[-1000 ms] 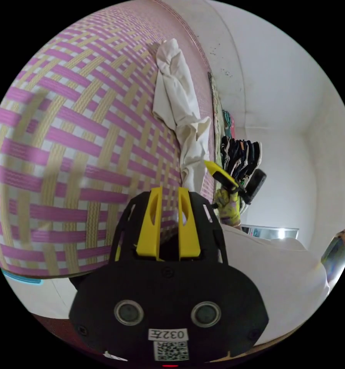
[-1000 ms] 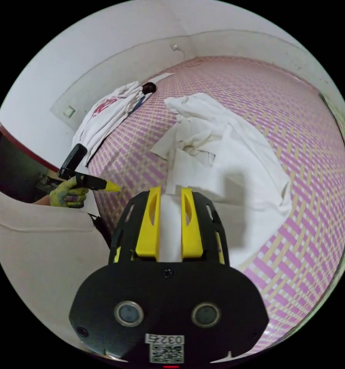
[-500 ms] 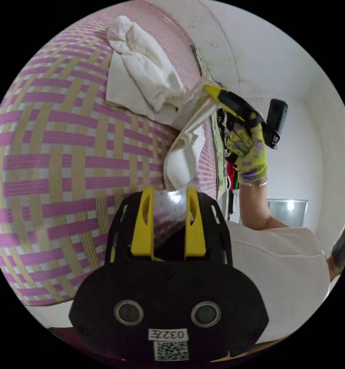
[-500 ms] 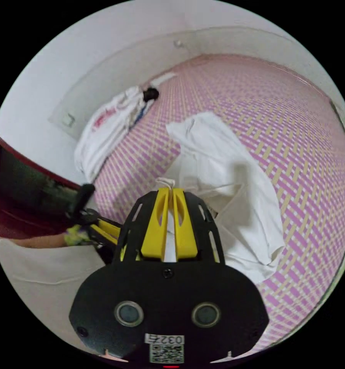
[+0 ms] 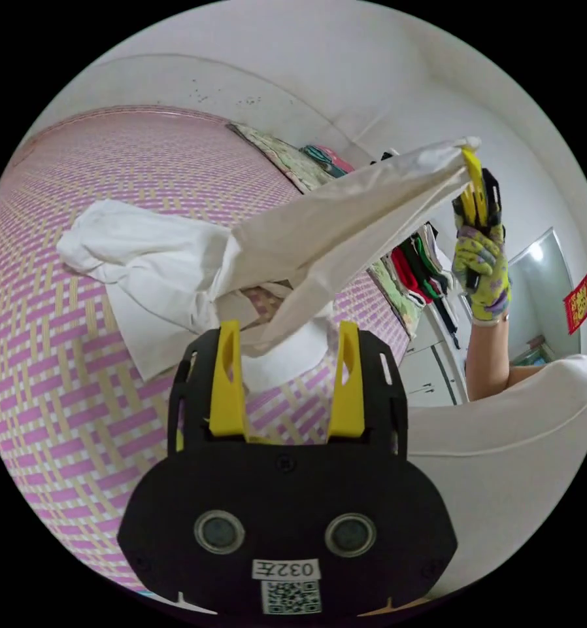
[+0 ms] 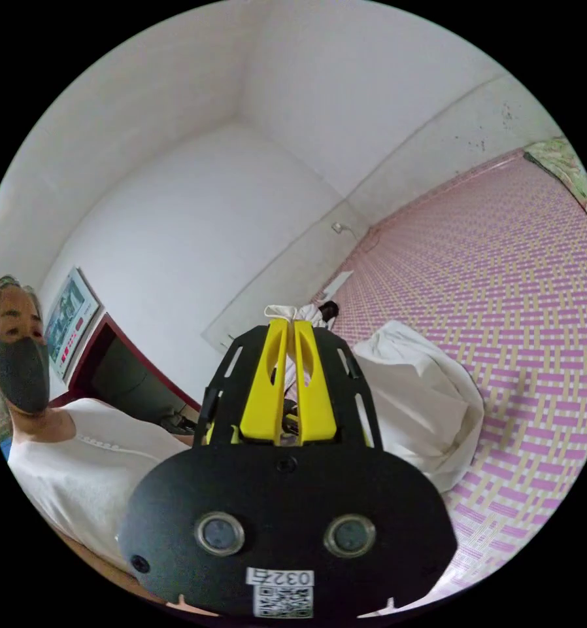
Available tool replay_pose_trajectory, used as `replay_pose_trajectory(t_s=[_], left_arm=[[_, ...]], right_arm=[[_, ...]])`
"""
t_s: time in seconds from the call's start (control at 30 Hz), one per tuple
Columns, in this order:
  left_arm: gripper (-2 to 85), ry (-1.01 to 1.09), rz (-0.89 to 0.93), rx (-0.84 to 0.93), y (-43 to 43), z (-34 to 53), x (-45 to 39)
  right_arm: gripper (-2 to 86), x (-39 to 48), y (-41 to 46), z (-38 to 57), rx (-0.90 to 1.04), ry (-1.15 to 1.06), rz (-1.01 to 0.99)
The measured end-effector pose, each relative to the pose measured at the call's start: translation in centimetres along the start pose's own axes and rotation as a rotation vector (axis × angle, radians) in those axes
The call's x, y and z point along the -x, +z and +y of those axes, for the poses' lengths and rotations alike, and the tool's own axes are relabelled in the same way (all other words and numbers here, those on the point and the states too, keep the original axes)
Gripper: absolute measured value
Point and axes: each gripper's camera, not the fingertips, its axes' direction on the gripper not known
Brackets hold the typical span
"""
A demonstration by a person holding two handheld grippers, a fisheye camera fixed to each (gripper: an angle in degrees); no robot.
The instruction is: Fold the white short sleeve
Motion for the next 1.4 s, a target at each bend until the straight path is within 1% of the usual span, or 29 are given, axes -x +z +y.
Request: replay_pose_trajectory(t_s=[0.07, 0.17, 0.27, 0.4, 0.47, 0.5, 0.53, 0.57, 0.63, 0.67, 0.7, 0.73, 0.77, 0.83, 0.87, 0.9, 0.93, 0.97, 1.03, 1.13, 1.2, 1.27, 1.3, 1.37, 1.4], left_arm=[[18.4, 0.060, -0.027, 0.040, 0.8, -0.5, -0.9], [19.7, 0.150, 0.002, 0.098, 2.8, -0.9, -2.9], [19.7, 0.239, -0.071, 0.177, 5.8, -0.6, -6.0], [17.0, 0.230, -0.214, 0.305, 9.9, 1.3, -6.6], [12.2, 0.222, -0.221, 0.338, 10.2, 2.8, -6.1], [5.3, 0.241, -0.197, 0.309, 9.2, 3.9, -6.2], [1.3, 0.233, -0.170, 0.246, 7.3, 4.8, -6.1], [0.7, 0.224, -0.148, 0.205, 6.0, 5.2, -6.0], [-0.5, 0.202, 0.023, 0.012, -0.7, 6.1, -5.6], [-0.5, 0.198, 0.055, -0.031, -2.5, 6.3, -5.4], [-0.7, 0.202, 0.086, -0.116, -6.5, 6.6, -5.2], [-0.8, 0.211, 0.091, -0.194, -10.6, 7.0, -5.0], [-0.8, 0.210, 0.084, -0.233, -12.6, 7.2, -4.8], [-0.9, 0.193, 0.037, -0.384, -21.1, 7.9, -4.6], [-0.9, 0.198, 0.038, -0.429, -23.3, 8.0, -4.8], [-0.9, 0.218, 0.047, -0.518, -27.5, 8.3, -5.6], [-0.9, 0.247, 0.033, -0.585, -31.3, 8.3, -7.0], [-0.9, 0.274, 0.021, -0.618, -33.0, 8.3, -8.0], [-1.0, 0.426, -0.045, -0.728, -39.0, 8.4, -13.1], [-1.0, 0.561, -0.143, -0.817, -43.6, 8.2, -18.5], [-1.0, 0.584, -0.200, -0.835, -45.1, 7.1, -19.9], [-1.0, 0.547, -0.252, -0.806, -45.4, 4.7, -19.4], [-1.0, 0.497, -0.267, -0.771, -45.1, 2.6, -18.0], [-1.0, 0.392, -0.274, -0.707, -43.9, -1.1, -14.7], [-1.0, 0.310, -0.269, -0.658, -42.8, -3.9, -11.9]], right_arm=[[-0.8, 1.1, -1.8, -0.4, -0.034, -0.028, -0.028], [-0.8, 3.2, -3.9, -1.1, -0.083, -0.075, -0.047], [-0.8, 5.1, -4.9, -1.6, -0.128, -0.106, -0.083], [-0.8, 7.8, -5.4, -2.1, -0.184, -0.147, -0.174], [-0.8, 9.1, -6.1, -2.4, -0.214, -0.173, -0.189], [-0.8, 10.0, -6.9, -2.7, -0.238, -0.195, -0.176], [-0.8, 10.9, -7.9, -2.9, -0.261, -0.216, -0.152], [-0.8, 11.3, -8.6, -3.0, -0.276, -0.227, -0.139], [-0.8, 12.6, -11.4, -3.0, -0.331, -0.274, -0.107], [-0.8, 12.9, -12.2, -2.9, -0.344, -0.285, -0.099], [-0.8, 13.5, -13.6, -2.6, -0.369, -0.304, -0.078], [-0.8, 14.1, -15.0, -2.2, -0.394, -0.322, -0.055], [-0.8, 14.3, -15.6, -2.0, -0.405, -0.331, -0.046], [-0.8, 15.3, -18.0, -1.0, -0.445, -0.358, -0.025], [-0.8, 15.6, -18.4, -0.7, -0.454, -0.366, -0.021], [-0.8, 16.3, -19.3, -0.3, -0.468, -0.385, -0.013], [-0.8, 17.3, -20.0, 0.1, -0.479, -0.414, -0.004], [-0.8, 17.9, -20.3, 0.3, -0.483, -0.434, -0.001], [-0.8, 21.0, -21.6, 0.8, -0.510, -0.525, 0.033], [-0.8, 24.5, -22.7, 1.0, -0.550, -0.625, 0.084], [-0.9, 25.4, -22.8, 0.2, -0.567, -0.651, 0.137], [-0.9, 25.1, -22.4, -1.5, -0.557, -0.639, 0.186], [-0.9, 23.9, -21.8, -3.2, -0.535, -0.602, 0.207], [-0.9, 20.8, -20.2, -6.0, -0.487, -0.508, 0.233], [-0.9, 18.0, -18.7, -8.2, -0.437, -0.427, 0.255]])
